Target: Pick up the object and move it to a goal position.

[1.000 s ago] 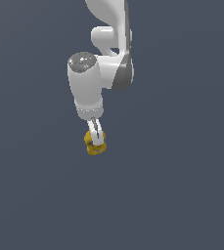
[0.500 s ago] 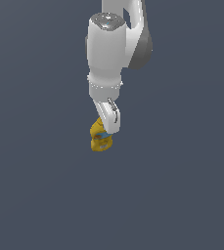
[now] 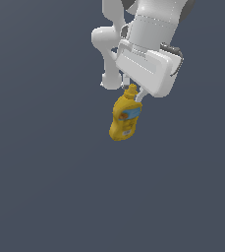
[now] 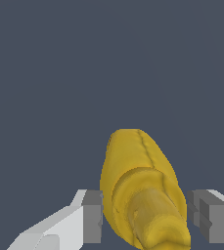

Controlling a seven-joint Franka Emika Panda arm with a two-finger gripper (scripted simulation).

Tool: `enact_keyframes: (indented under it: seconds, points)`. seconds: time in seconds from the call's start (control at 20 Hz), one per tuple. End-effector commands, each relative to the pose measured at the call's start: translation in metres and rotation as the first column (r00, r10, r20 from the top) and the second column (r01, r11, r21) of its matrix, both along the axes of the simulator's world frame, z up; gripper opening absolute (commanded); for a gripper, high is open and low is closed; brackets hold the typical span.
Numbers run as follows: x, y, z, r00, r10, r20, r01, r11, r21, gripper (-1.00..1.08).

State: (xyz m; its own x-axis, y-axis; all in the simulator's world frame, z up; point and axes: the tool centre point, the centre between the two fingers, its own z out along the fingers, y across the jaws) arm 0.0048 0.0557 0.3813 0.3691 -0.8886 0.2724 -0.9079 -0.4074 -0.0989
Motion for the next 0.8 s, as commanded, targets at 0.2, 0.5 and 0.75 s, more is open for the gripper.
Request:
enact_keyframes:
  seconds: [0.2,0.5,0.75]
  points:
    - [-0.009,0.066,0.08,0.996,0.041,0.084,-0.034,0.996,-0.087,-1.0]
    - [-0.022,0.127,0.136,0.987,0.084,0.14,-0.061,0.985,-0.161,-1.0]
    - [-0.032,0.165,0.166,0.979,0.112,0.168,-0.076,0.976,-0.205,-1.0]
